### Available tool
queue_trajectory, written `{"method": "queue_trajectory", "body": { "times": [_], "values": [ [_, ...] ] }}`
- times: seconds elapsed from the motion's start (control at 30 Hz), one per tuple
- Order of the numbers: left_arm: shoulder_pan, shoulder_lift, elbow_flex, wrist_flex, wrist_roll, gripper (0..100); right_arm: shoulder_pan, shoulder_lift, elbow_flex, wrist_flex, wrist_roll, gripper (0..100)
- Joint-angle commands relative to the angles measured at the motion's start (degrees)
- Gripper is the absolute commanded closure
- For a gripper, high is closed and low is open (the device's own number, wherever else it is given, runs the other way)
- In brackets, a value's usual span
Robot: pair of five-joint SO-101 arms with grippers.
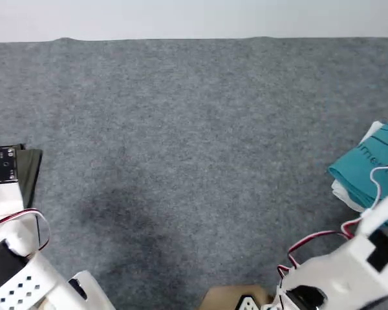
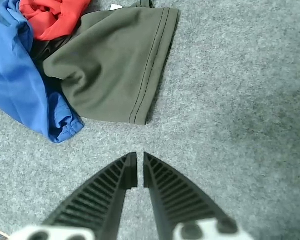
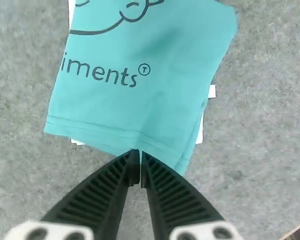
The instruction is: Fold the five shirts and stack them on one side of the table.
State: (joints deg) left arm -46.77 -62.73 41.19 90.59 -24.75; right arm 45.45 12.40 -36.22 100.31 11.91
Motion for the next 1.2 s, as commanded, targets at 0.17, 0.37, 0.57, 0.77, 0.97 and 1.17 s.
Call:
{"method": "queue_trajectory", "body": {
  "times": [0.17,0.37,0.57,0.77,0.97,1.17],
  "values": [
    [0.4,-0.5,-0.9,0.5,-0.4,97,-3.4,-21.8,18.4,2.2,3.1,98.8],
    [0.4,-0.5,-0.9,0.4,-0.4,97,-6.1,-36.9,36.0,2.2,3.1,98.8],
    [0.4,-0.5,-0.6,0.1,-0.2,97,-8.0,-52.3,52.2,2.2,3.1,98.8],
    [0.4,-0.5,-0.3,0.4,-0.2,97,-8.0,-65.7,65.9,2.1,3.4,98.8],
    [0.4,-0.4,-0.3,0.1,-0.1,97,-8.0,-76.4,72.3,1.9,3.4,98.8],
    [0.4,0.1,-2.1,0.4,0.1,96,-8.0,-80.5,72.4,1.9,3.2,98.8]
  ]
}}
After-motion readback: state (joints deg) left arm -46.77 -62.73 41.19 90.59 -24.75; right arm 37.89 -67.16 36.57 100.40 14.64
